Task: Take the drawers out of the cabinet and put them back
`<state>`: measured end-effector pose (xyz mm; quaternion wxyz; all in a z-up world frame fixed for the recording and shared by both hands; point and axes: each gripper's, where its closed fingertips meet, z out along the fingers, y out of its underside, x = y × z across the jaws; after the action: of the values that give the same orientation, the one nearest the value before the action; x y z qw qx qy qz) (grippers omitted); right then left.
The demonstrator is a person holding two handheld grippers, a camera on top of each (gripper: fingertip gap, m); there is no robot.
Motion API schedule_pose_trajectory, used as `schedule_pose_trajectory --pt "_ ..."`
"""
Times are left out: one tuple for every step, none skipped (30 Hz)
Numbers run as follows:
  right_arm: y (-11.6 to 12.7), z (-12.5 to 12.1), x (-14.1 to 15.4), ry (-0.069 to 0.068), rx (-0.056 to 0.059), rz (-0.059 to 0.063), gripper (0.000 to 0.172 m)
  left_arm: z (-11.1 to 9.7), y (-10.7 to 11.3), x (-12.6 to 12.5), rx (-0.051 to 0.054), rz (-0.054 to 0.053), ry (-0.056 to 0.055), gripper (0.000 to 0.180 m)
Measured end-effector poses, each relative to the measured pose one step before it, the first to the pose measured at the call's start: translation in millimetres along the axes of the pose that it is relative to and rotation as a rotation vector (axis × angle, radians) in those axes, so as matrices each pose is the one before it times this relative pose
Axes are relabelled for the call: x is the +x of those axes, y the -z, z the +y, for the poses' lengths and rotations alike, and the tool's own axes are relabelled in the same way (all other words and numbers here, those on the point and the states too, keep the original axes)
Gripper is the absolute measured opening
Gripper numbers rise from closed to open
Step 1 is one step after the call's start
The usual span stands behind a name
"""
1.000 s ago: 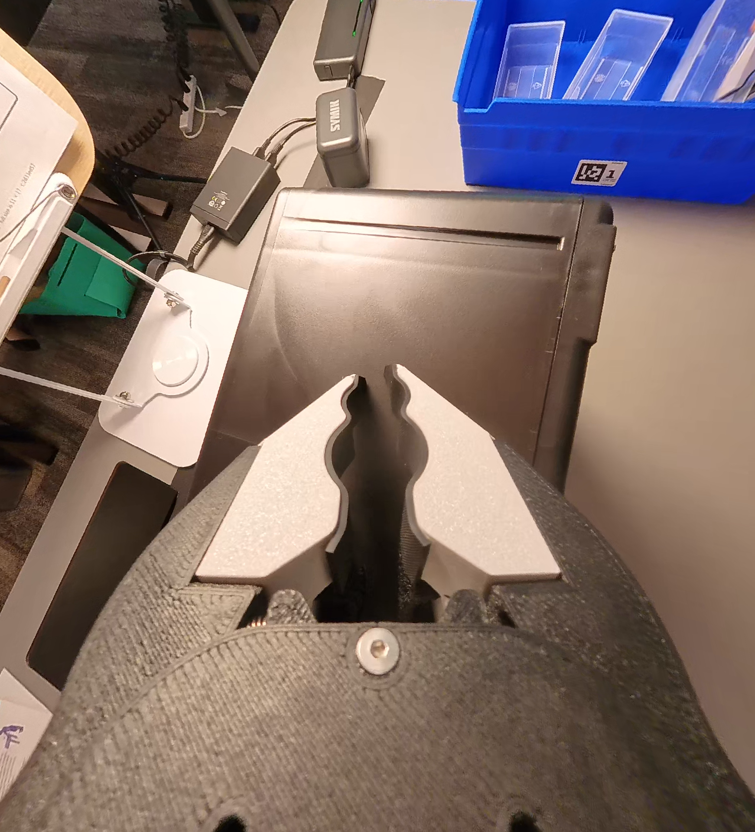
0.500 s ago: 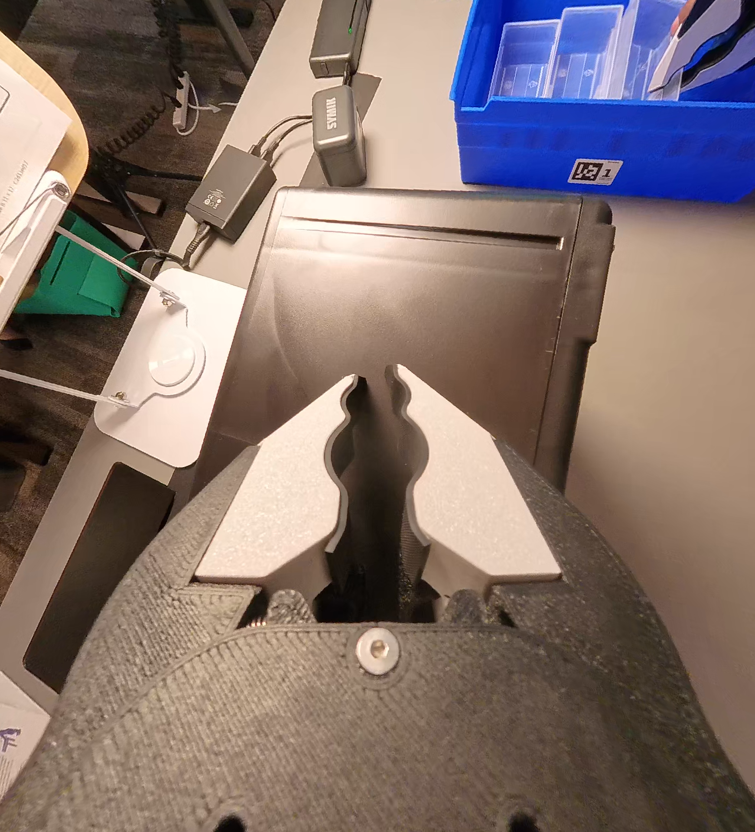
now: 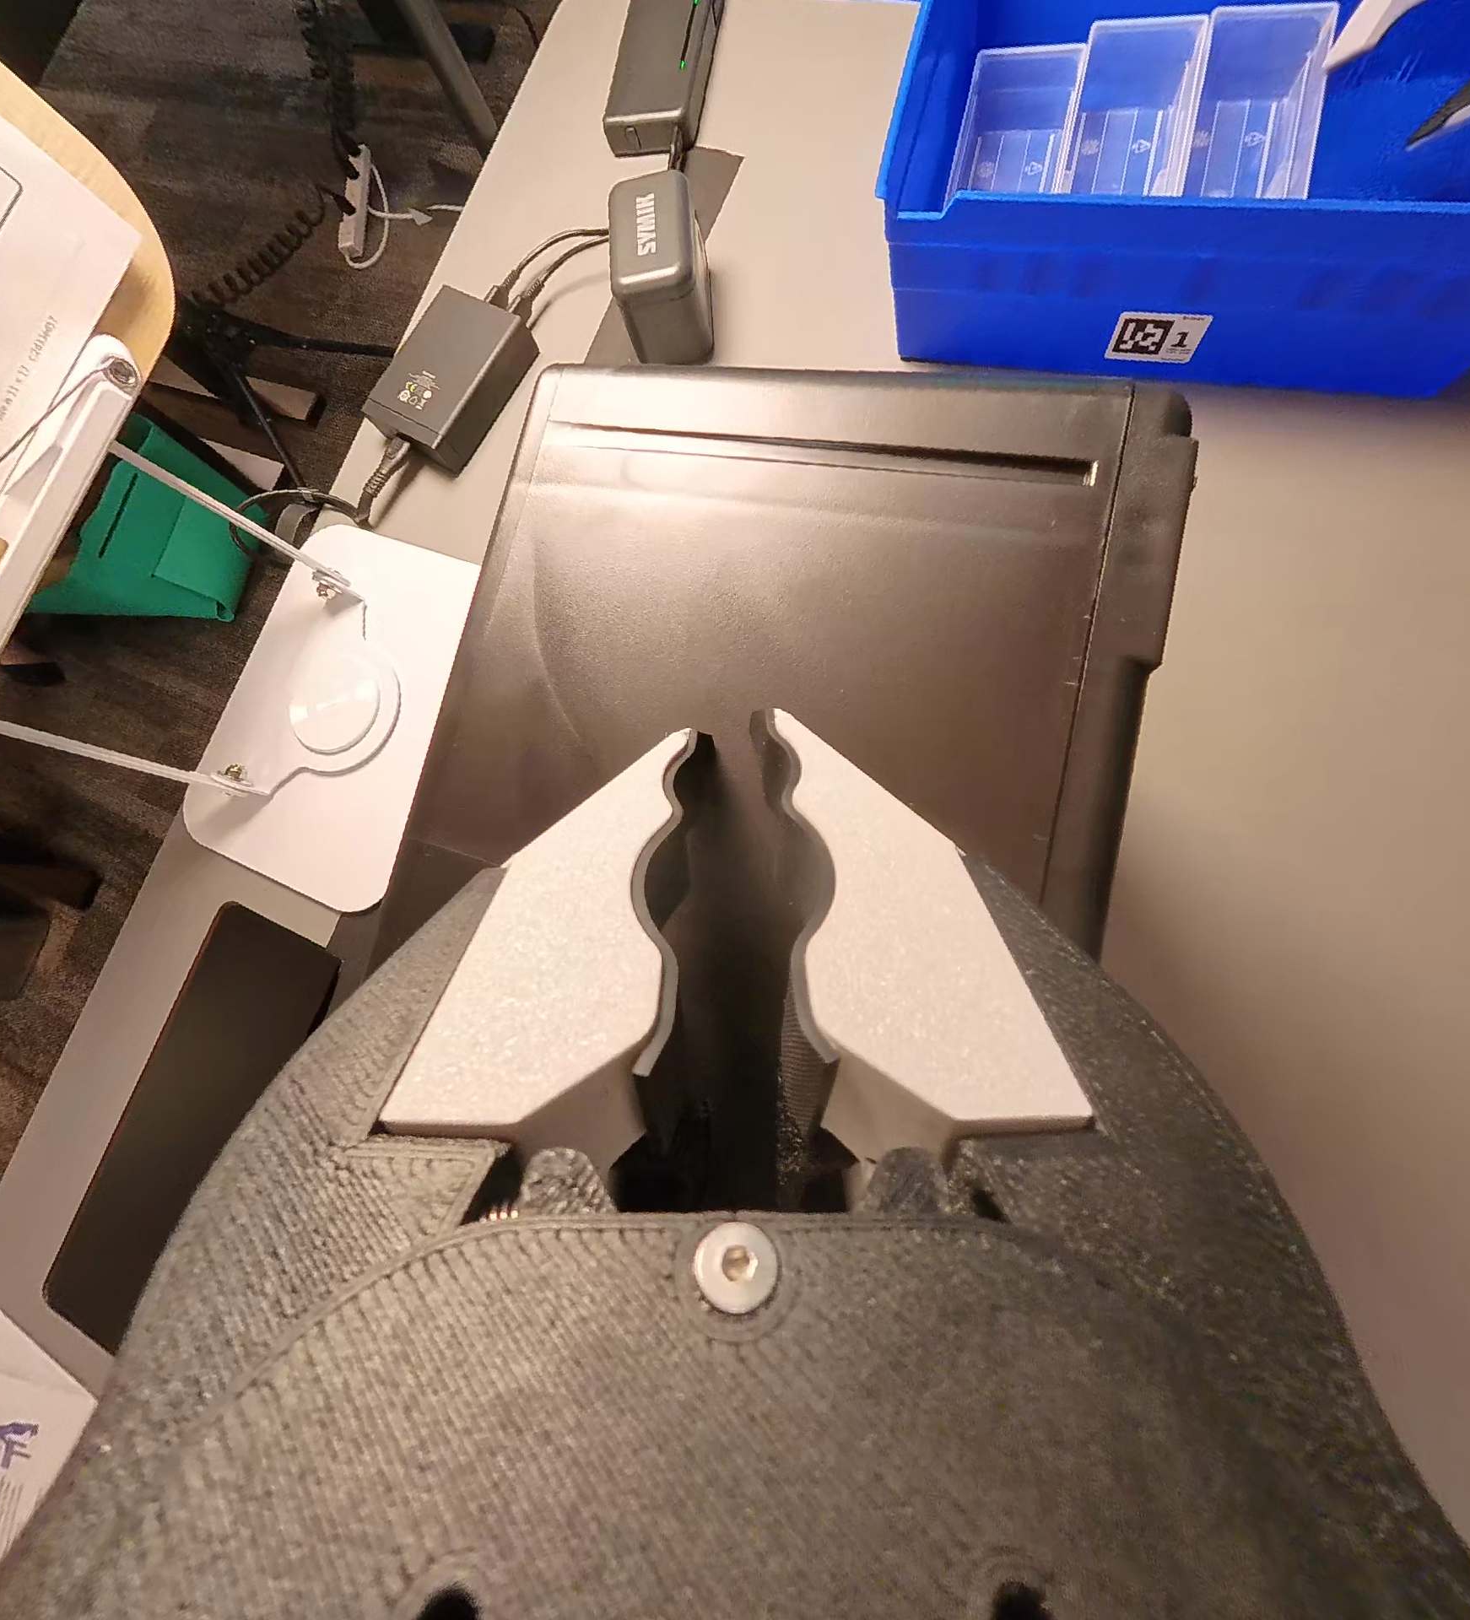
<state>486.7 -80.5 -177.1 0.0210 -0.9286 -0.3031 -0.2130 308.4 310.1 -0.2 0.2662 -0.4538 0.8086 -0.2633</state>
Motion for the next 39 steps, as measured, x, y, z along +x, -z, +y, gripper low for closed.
schedule_pose_trajectory --pt "6.91 2.93 1.39 -0.0366 0.0108 0.0203 0.060 0.05 -0.03 0.10 -0.0001 -0.0002 -0.0015 0.014" --pt "8.55 1.10 2.05 -0.0413 0.0207 0.0222 0.062 0.00 -0.01 -0.10 0.0003 0.0005 -0.0011 0.014" --pt "10.46 -1.90 2.18 -0.0477 0.0349 0.0214 0.063 0.02 0.00 -0.06 0.0005 0.0009 -0.0002 0.014" --pt "12.12 -5.67 1.72 -0.0480 0.0477 0.0210 0.065 0.07 0.07 -0.01 0.0005 0.0008 0.0001 0.015" --pt "12.93 -9.05 1.22 -0.0430 0.0562 0.0225 0.067 -0.06 -0.03 0.00 0.0007 0.0006 0.0001 0.014" --pt "13.02 -12.04 0.01 -0.0372 0.0581 0.0211 0.069 0.00 -0.11 -0.02 0.0008 0.0004 -0.0002 0.015" --pt "11.85 -15.47 -1.78 -0.0305 0.0626 0.0187 0.069 -0.03 0.02 0.09 0.0003 0.0000 -0.0008 0.014" --pt "9.76 -18.21 -2.75 -0.0270 0.0643 0.0229 0.068 -0.14 0.04 0.06 -0.0001 -0.0003 -0.0008 0.014" --pt "6.92 -20.18 -5.80 -0.0251 0.0639 0.0141 0.068 0.08 -0.02 0.04 0.0000 -0.0005 -0.0006 0.014" --pt "3.70 -22.53 -9.81 -0.0275 0.0710 0.0002 0.066 -0.11 -0.05 -0.01 0.0005 -0.0005 -0.0005 0.014" --pt "-0.36 -23.12 -12.47 -0.0304 0.0711 -0.0070 0.062 -0.01 0.03 0.07 0.0005 0.0000 0.0003 0.014" --pt "-4.59 -23.53 -15.98 -0.0299 0.0736 -0.0201 0.061 0.05 0.02 0.01 0.0000 0.0003 0.0009 0.014" --pt "-8.40 -23.97 -18.14 -0.0327 0.0821 -0.0263 0.058 0.09 0.04 -0.10 0.0000 0.0003 0.0005 0.015" --pt "-12.63 -22.98 -17.65 -0.0390 0.0859 -0.0209 0.052 0.20 -0.02 -0.13 0.0003 0.0007 0.0014 0.015" --pt "-16.54 -20.75 -18.70 -0.0520 0.0838 -0.0291 0.049 0.02 -0.04 0.00 0.0007 0.0012 0.0032 0.015" --pt "-19.74 -18.01 -17.89 -0.0664 0.0811 -0.0309 0.045 0.00 -0.01 -0.03 0.0010 0.0003 0.0026 0.015" --pt "-22.14 -15.51 -16.30 -0.0774 0.0810 -0.0275 0.043 0.12 0.03 0.02 0.0002 -0.0015 0.0004 0.015" --pt "-23.89 -11.53 -16.17 -0.0829 0.0704 -0.0360 0.041 0.02 0.03 -0.03 -0.0014 -0.0025 -0.0004 0.015" --pt "-25.03 -8.21 -13.38 -0.0901 0.0606 -0.0317 0.038 0.11 0.04 -0.09 -0.0028 -0.0028 -0.0013 0.015" --pt "-25.08 -5.81 -10.37 -0.0943 0.0546 -0.0237 0.036 0.00 -0.04 0.05 -0.0034 -0.0027 -0.0027 0.015" --pt "-24.38 -2.99 -6.86 -0.0901 0.0399 -0.0132 0.036 -0.01 0.02 0.00 -0.0036 -0.0018 -0.0017 0.015" --pt "-22.72 -1.03 -3.91 -0.0761 0.0256 -0.0036 0.036 0.05 0.05 0.08 -0.0041 -0.0018 -0.0005 0.015" --pt "-20.63 -0.26 -0.44 -0.0588 0.0175 0.0115 0.036 0.10 0.12 -0.07 -0.0043 -0.0031 -0.0020 0.015" --pt "-17.95 -0.36 1.83 -0.0456 0.0142 0.0202 0.036 0.05 0.05 -0.02 -0.0040 -0.0043 -0.0036 0.015" --pt "-15.42 0.12 3.07 -0.0410 0.0091 0.0224 0.036 0.07 0.05 0.11 -0.0036 -0.0050 -0.0044 0.014" --pt "-12.66 -0.77 2.31 -0.0489 0.0121 0.0114 0.036 -0.04 0.02 0.01 -0.0031 -0.0058 -0.0054 0.014" --pt "-9.71 -2.23 0.28 -0.0581 0.0193 -0.0068 0.036 0.01 0.08 0.18 -0.0025 -0.0064 -0.0064 0.014" --pt "-6.98 -3.71 0.78 -0.0621 0.0272 -0.0083 0.036 -0.08 0.04 0.08 -0.0016 -0.0063 -0.0068 0.013" --pt "-5.42 -3.17 1.94 -0.0540 0.0222 -0.0024 0.036 -0.08 -0.03 0.21 -0.0004 -0.0053 -0.0066 0.013" --pt "-4.50 -1.93 3.42 -0.0460 0.0140 0.0068 0.036 -0.17 0.02 0.18 0.0004 -0.0045 -0.0057 0.012" --pt "-3.16 -2.83 1.53 -0.0417 0.0212 -0.0039 0.035 -0.09 -0.12 -0.14 0.0012 -0.0049 -0.0045 0.012" --pt "-1.97 -3.18 -1.99 -0.0393 0.0246 -0.0232 0.032 -0.05 -0.19 -0.13 0.0025 -0.0046 -0.0035 0.011" --pt "-1.42 -2.70 -2.11 -0.0334 0.0228 -0.0212 0.030 -0.15 -0.07 -0.06 0.0037 -0.0022 -0.0017 0.011" --pt "-1.07 -2.64 -1.20 -0.0245 0.0245 -0.0124 0.028 0.03 -0.01 0.00 0.0046 0.0000 0.0003 0.012" --pt "-1.09 -1.87 -1.03 -0.0202 0.0202 -0.0101 0.026 0.01 0.00 0.01 0.0053 0.0019 0.0027 0.012" --pt "-1.16 -0.76 0.27 -0.0215 0.0132 -0.0018 0.025 0.02 -0.10 0.05 0.0054 0.0035 0.0050 0.012" --pt "-0.95 -0.89 0.88 -0.0242 0.0171 0.0013 0.022 0.05 0.06 -0.22 0.0049 0.0037 0.0059 0.012" --pt "-0.91 -0.41 0.96 -0.0257 0.0180 -0.0002 0.021 0.06 -0.09 -0.28 0.0037 0.0028 0.0052 0.012" --pt "-0.84 -0.19 1.36 -0.0175 0.0150 0.0019 0.019 0.17 -0.01 -0.39 0.0022 0.0017 0.0035 0.012"
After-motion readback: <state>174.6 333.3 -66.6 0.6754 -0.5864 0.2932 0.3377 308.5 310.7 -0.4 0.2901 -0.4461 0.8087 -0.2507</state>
